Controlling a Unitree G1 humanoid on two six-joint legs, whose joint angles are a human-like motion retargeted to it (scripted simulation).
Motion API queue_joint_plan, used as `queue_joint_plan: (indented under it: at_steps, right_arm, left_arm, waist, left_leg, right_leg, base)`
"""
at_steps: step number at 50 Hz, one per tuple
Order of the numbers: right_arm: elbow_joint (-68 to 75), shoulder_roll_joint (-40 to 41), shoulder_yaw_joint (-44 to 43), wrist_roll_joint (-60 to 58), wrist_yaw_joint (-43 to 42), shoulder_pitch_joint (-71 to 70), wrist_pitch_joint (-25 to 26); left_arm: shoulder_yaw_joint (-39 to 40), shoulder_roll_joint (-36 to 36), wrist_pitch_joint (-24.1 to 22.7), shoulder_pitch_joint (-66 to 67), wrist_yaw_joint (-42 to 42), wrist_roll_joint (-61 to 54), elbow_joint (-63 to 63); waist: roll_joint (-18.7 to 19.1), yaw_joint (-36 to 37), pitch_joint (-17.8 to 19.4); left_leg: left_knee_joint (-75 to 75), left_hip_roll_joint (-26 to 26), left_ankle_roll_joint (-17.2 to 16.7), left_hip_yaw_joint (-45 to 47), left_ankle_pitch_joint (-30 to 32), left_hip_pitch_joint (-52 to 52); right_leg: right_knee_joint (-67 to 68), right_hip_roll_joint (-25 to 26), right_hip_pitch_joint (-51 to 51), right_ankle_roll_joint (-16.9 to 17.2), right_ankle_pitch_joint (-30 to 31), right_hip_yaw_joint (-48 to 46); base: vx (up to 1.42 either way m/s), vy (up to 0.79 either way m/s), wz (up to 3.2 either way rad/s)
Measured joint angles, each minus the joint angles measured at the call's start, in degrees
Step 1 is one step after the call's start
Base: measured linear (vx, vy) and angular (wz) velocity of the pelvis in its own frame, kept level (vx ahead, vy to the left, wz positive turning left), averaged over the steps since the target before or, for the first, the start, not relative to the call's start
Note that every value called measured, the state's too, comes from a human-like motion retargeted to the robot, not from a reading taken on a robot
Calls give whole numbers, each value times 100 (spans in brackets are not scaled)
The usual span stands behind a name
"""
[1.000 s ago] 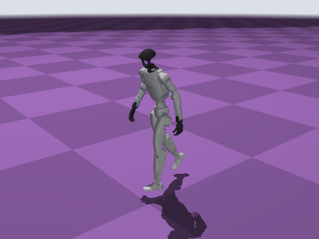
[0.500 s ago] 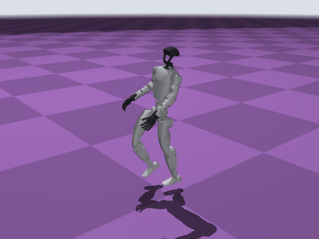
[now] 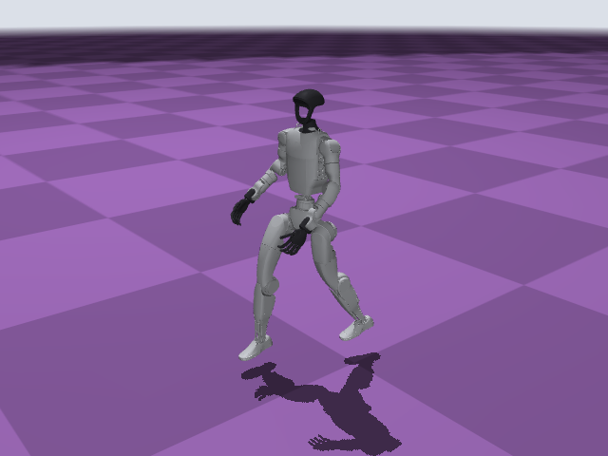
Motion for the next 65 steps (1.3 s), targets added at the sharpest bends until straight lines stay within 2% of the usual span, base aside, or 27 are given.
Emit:
queue_joint_plan:
  at_steps: [4,9,12,15,20,25,30,33,38,43,50,54,57,60,65]
  right_arm:
    - [-92,-41,-79,189,-258,99,-181]
    - [-77,-42,-98,245,-448,221,-316]
    - [54,-11,-32,253,-507,278,-309]
    - [252,25,80,286,-520,323,-269]
    - [563,66,310,284,-397,421,-216]
    - [845,54,660,125,-142,379,-200]
    - [1092,-16,1035,-205,150,47,-193]
    - [1160,-77,1181,-441,279,-250,-196]
    - [1131,-138,1202,-792,383,-811,-225]
    - [983,-96,1014,-1064,471,-1355,-239]
    - [620,-39,885,-1230,630,-1872,-141]
    - [362,-111,1011,-1174,600,-1947,-142]
    - [206,-219,1126,-1082,495,-2003,-144]
    - [141,-312,1219,-1007,356,-2064,-112]
    - [251,-286,1256,-1062,281,-2051,-22]
  left_arm:
    - [54,1,-114,292,251,-145,208]
    - [194,-148,-209,676,329,-368,710]
    - [281,-255,-183,894,233,-461,1050]
    - [362,-330,-125,1099,106,-481,1327]
    - [519,-350,-48,1497,-25,-361,1513]
    - [699,-270,-29,1881,-166,-128,1579]
    - [829,-145,11,2062,-333,229,1744]
    - [870,-76,47,2042,-350,433,1909]
    - [983,-9,112,1798,-189,640,2251]
    - [1229,15,164,1335,55,666,2529]
    - [1419,84,202,675,201,360,2483]
    - [1238,119,95,564,226,75,2209]
    - [1003,140,-20,558,265,-180,1955]
    - [762,159,-112,615,293,-417,1733]
    - [532,160,-135,866,149,-478,1619]
  waist:
    - [325,-49,329]
    - [633,-177,582]
    - [567,-221,674]
    - [296,-183,686]
    - [-194,59,378]
    - [-579,547,-50]
    - [-782,1225,-418]
    - [-779,1624,-589]
    - [-608,2116,-807]
    - [-330,2369,-867]
    - [15,2495,-579]
    - [142,2551,-282]
    - [155,2581,16]
    - [65,2604,327]
    - [-158,2630,683]
  left_leg:
    - [-202,210,-127,-188,106,-303]
    - [-276,389,-299,-243,664,-721]
    - [88,253,-316,-59,972,-970]
    - [1078,-101,-179,355,827,-1411]
    - [3383,-462,351,1424,-187,-2738]
    - [4443,-544,779,2157,-713,-3752]
    - [4166,-568,755,2500,-561,-4204]
    - [3611,-475,656,2651,-349,-4217]
    - [2384,-250,527,2763,115,-4008]
    - [1078,79,494,2832,824,-3723]
    - [-213,553,332,2901,2289,-3687]
    - [-580,606,149,2695,2745,-3867]
    - [-717,494,131,2589,2624,-4053]
    - [-767,304,246,2679,2226,-4278]
    - [-846,26,444,2865,1697,-4544]
  right_leg:
    - [105,119,-355,-173,-573,-227]
    - [225,325,-773,-350,-851,-270]
    - [154,365,-716,-424,-913,-143]
    - [44,298,-453,-477,-948,56]
    - [26,184,24,-456,-992,261]
    - [32,241,741,-296,-1021,565]
    - [-141,377,1765,5,-1135,913]
    - [-221,446,2437,129,-1243,1095]
    - [-108,547,3382,215,-1475,1418]
    - [325,671,3921,283,-1622,1650]
    - [599,841,4192,281,-1685,1949]
    - [492,847,4114,299,-1672,2196]
    - [347,762,3949,375,-1623,2413]
    - [171,578,3712,529,-1528,2601]
    - [183,360,3210,878,-780,2894]
  base:
    - [39,-20,12]
    - [42,-23,-10]
    - [46,-25,-30]
    - [47,-24,-41]
    - [47,-21,-42]
    - [48,-16,-60]
    - [51,-10,-92]
    - [51,-3,-104]
    - [48,3,-93]
    - [43,9,-66]
    - [38,12,-39]
    - [37,17,-32]
    - [39,21,-23]
    - [41,24,-14]
    - [47,26,-3]
